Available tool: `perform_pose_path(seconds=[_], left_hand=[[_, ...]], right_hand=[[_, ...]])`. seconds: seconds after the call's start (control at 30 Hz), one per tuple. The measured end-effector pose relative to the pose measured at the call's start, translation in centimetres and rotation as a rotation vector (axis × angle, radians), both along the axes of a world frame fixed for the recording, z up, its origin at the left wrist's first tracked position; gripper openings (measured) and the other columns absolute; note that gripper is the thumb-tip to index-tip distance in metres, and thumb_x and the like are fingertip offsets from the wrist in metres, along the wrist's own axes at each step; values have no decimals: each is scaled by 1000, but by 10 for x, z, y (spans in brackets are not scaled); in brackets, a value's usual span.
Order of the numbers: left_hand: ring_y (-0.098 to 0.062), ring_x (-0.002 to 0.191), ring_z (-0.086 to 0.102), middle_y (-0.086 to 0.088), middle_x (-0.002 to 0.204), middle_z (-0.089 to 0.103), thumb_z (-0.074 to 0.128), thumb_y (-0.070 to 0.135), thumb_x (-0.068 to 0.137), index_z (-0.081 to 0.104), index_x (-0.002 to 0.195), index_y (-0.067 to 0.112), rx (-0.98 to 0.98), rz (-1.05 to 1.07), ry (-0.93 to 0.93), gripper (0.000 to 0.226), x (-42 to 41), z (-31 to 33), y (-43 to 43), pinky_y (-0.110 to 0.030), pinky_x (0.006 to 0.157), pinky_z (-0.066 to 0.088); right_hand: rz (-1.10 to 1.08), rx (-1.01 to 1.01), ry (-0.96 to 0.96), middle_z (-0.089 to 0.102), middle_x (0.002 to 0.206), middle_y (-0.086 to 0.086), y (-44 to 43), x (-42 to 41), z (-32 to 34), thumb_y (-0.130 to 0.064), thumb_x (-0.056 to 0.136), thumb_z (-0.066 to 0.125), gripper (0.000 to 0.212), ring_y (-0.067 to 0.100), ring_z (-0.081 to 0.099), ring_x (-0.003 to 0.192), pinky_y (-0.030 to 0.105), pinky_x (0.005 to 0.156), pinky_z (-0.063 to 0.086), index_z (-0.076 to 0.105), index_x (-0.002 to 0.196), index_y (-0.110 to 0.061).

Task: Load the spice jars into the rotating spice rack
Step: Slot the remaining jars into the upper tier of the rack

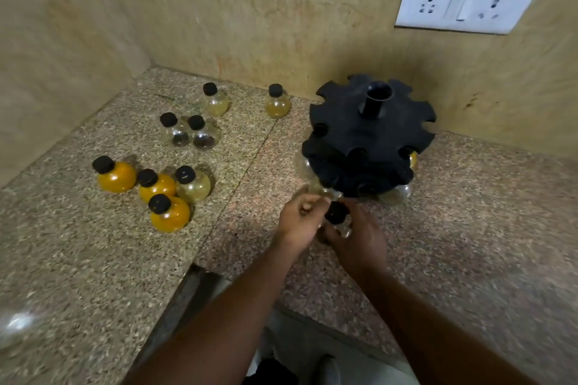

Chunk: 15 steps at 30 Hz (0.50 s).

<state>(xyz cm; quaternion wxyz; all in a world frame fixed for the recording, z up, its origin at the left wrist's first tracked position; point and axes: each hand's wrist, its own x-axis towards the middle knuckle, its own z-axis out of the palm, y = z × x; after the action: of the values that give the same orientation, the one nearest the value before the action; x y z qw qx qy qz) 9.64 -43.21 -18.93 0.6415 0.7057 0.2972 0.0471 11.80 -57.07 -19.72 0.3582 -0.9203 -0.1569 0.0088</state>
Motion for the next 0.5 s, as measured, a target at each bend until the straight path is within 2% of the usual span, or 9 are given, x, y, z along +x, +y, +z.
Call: perform_pose_path(seconds=[0.07,0.13,0.2,0.37,0.5], left_hand=[[-14,65,62,12,65,69,66,41,92,75,81,24,-171,16,95,22,9,8,-15,-26,62,46],[-13,63,58,8,73,72,59,47,95,75,98,24,-310,-20,202,29,16,12,-25,-26,58,42],[-14,65,55,4,82,73,53,51,96,72,106,24,-444,-54,254,34,23,14,-32,-28,56,39],[-9,52,45,6,69,70,52,41,101,66,99,19,-652,62,237,26,43,23,-43,-24,47,34],[-6,42,43,8,54,59,47,31,104,62,82,17,-654,108,260,30,50,26,-45,-19,40,34]], right_hand=[[-58,-19,-16,68,119,3,-15,7,5,-47,83,71,59,26,63,106,40,81,53,54,136,-27],[-90,-38,-21,68,124,7,-28,18,9,-44,85,73,62,30,63,109,40,83,53,53,140,-22],[-105,-29,-5,69,122,10,-38,28,11,-39,86,72,59,33,64,108,41,83,53,54,139,-18],[-112,-41,4,59,133,11,-45,47,17,-28,90,72,54,32,60,116,41,90,50,54,139,-17],[-64,-79,3,51,139,11,-40,56,24,-19,90,70,53,31,58,118,40,89,52,53,140,-19]])
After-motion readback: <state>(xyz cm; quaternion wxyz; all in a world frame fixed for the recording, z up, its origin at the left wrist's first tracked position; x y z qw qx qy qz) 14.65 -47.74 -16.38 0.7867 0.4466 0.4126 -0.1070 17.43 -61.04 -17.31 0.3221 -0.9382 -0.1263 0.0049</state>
